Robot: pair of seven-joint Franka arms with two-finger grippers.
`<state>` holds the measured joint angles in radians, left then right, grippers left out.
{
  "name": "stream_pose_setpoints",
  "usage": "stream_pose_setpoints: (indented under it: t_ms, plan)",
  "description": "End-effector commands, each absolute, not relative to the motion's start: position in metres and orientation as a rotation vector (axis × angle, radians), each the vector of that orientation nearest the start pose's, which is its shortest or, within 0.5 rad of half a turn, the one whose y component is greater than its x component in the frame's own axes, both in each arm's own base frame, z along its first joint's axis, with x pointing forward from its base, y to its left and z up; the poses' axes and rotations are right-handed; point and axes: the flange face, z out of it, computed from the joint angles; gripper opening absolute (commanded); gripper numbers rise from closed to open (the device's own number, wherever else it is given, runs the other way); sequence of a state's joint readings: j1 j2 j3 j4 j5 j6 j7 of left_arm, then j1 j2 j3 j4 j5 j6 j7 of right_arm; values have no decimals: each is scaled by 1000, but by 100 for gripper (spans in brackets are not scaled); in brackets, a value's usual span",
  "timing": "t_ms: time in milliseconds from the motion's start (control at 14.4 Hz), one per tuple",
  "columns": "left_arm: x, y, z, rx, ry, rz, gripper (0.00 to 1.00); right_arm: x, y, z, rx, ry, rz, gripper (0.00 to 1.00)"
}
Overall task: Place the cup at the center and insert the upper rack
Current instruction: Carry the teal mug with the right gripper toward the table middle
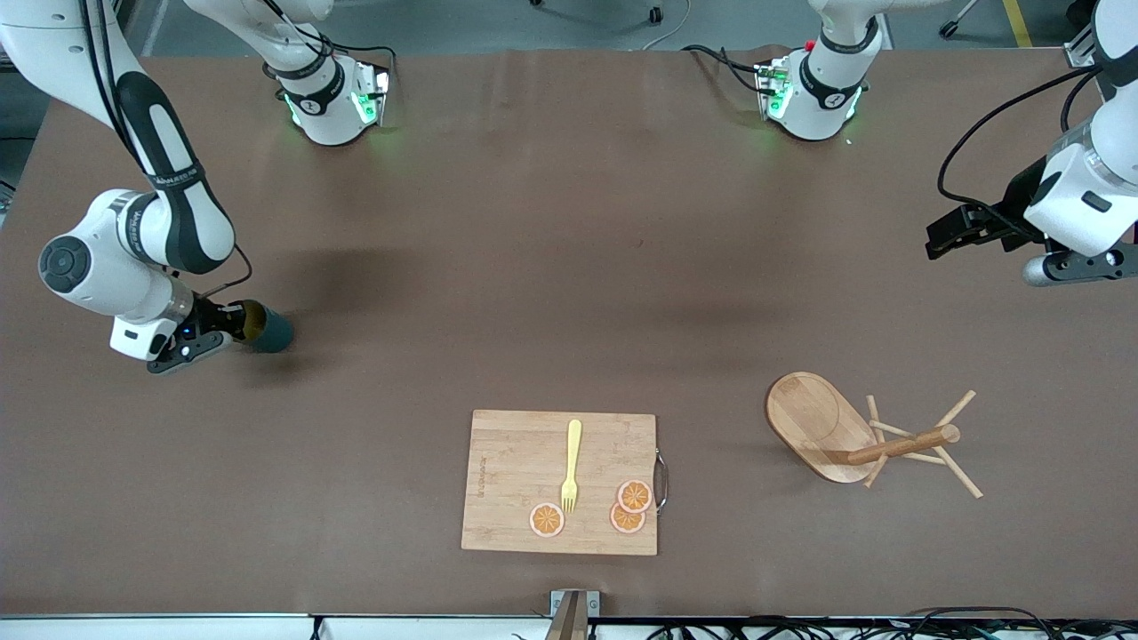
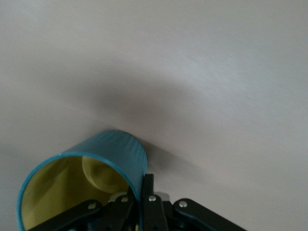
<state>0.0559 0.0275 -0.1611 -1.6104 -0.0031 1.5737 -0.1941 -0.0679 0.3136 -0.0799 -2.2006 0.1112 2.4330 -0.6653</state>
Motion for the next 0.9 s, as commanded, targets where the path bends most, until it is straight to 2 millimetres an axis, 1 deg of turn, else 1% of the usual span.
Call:
stream_pose_setpoints:
  t_ms: [0, 139, 208, 278, 347, 486, 625, 694, 833]
  plan:
    - [558, -57, 594, -3132, -149, 100, 100, 543, -17, 263, -2968, -559, 65, 0]
    - [558, -57, 594, -3132, -149, 100, 100, 540, 47, 281, -2996, -407, 74, 0]
    - [558, -57, 594, -3132, -147, 100, 100, 537, 83, 290, -3009, -315, 75, 0]
    - [558, -56, 594, -3132, -149, 100, 100, 531, 118, 295, -3020, -231, 77, 0]
    - [559, -54, 594, -3132, -151, 100, 100, 526, 160, 301, -3028, -140, 70, 0]
    - [558, -51, 595, -3133, -147, 98, 100, 515, 233, 317, -3030, 18, 42, 0]
    - [559, -43, 595, -3134, -161, 99, 100, 505, 286, 330, -3017, 122, 12, 0]
    - [559, -41, 594, -3134, -163, 101, 100, 500, 314, 329, -3016, 179, 20, 0]
    - [559, -32, 589, -3131, -187, 115, 100, 496, 357, 327, -3045, 273, 42, 0]
